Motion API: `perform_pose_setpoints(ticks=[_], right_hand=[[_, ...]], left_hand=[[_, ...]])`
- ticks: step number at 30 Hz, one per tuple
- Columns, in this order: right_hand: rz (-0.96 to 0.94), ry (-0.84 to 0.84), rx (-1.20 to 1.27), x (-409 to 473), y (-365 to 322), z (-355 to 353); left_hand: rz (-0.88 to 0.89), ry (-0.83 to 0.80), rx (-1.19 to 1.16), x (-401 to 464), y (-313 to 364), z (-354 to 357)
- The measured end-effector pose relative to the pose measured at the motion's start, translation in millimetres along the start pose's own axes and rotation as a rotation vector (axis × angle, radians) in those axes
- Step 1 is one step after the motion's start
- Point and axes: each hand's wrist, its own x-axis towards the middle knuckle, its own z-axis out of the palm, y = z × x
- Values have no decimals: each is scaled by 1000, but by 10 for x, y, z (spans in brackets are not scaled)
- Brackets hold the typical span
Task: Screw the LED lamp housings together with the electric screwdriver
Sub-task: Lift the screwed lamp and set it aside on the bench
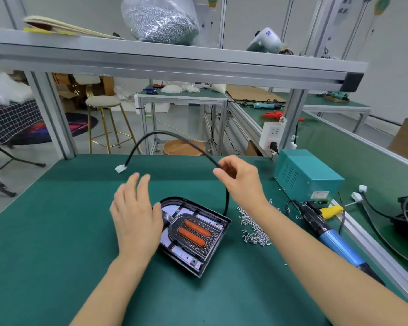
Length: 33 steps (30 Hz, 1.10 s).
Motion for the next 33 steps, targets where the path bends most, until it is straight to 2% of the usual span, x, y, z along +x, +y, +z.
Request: perform_pose_setpoints(ticks=[4, 8, 12, 19, 21, 23, 26, 33], right_hand=[[-327, -243, -75, -149, -155, -17], [-418, -422, -150, -242, -171, 3], [-200, -541, -48, -265, -125, 35], [240, -729, -80, -294, 66, 129], [319, -747, -61, -330, 104, 149], [352, -752, -69, -344, 109, 172], [427, -736, 63, -356, 109, 202], [499, -447, 453, -533, 125, 192]], left_hand=[[51, 48, 93, 263, -28, -27], [146, 56, 168, 312, -202, -27], [86, -109, 54, 150, -418, -29], [-120, -253, -297, -214, -674, -95], [-81, -337, -271, -279, -677, -78], [36, -373, -129, -309, -652, -22], [62, -375, 24, -307, -616, 30], [-19, -260, -77, -211, -567, 29]])
